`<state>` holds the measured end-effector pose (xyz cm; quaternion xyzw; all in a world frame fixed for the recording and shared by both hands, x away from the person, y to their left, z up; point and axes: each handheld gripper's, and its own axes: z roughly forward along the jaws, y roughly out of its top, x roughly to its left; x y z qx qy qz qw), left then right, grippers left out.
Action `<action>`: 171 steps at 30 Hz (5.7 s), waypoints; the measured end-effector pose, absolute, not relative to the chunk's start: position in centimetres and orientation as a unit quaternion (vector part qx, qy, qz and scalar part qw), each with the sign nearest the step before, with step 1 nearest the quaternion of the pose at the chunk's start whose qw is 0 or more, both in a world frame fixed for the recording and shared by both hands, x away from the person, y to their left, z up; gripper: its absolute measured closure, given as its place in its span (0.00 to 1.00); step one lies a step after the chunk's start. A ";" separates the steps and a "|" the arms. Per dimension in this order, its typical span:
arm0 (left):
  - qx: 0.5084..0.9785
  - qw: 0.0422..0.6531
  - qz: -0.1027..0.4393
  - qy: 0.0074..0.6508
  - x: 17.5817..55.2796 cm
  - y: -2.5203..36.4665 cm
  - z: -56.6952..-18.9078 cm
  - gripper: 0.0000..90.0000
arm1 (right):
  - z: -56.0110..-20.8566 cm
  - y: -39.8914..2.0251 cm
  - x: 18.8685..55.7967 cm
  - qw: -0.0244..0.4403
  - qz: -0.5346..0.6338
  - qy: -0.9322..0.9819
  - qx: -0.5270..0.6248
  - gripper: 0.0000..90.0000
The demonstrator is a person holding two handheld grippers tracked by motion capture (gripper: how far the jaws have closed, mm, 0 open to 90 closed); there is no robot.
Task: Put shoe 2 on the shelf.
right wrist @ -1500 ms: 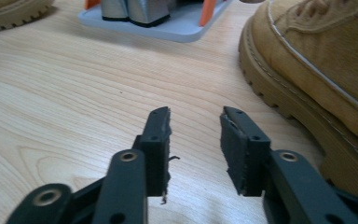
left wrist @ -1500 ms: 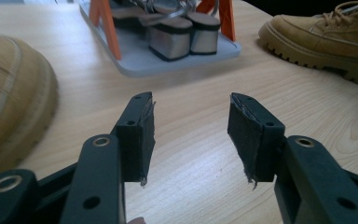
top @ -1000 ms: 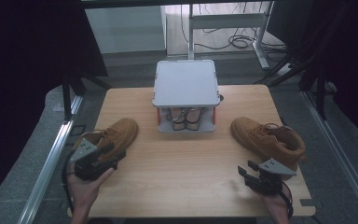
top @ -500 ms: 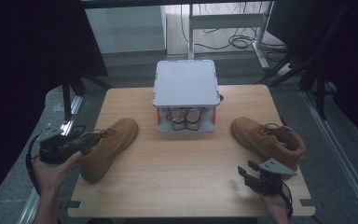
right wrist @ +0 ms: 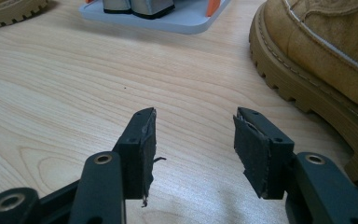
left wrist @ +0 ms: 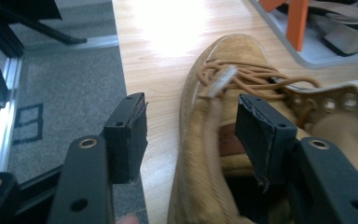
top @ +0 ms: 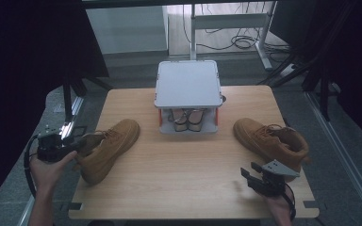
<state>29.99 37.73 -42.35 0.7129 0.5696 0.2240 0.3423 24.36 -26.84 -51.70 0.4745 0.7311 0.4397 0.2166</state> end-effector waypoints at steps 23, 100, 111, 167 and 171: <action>0.766 0.293 0.150 0.552 32.5 37.0 -43.0 0.80 | -51.4 -26.8 24.4 0.227 0.436 0.728 0.479 0.54; 0.735 0.350 0.121 0.568 31.9 36.7 -42.8 0.87 | -42.0 -37.3 34.7 0.219 0.326 0.743 0.543 0.90; 0.712 0.411 0.137 0.554 31.4 36.1 -40.1 0.87 | -39.8 -36.2 33.0 0.273 0.334 0.735 0.524 0.91; 0.640 0.564 0.168 0.493 38.5 26.0 -27.4 0.86 | -27.9 -28.6 36.6 0.271 0.537 0.606 0.520 0.91; 0.638 0.565 0.165 0.496 39.7 25.0 -27.3 0.86 | -27.9 -27.1 37.9 0.259 0.539 0.603 0.528 0.91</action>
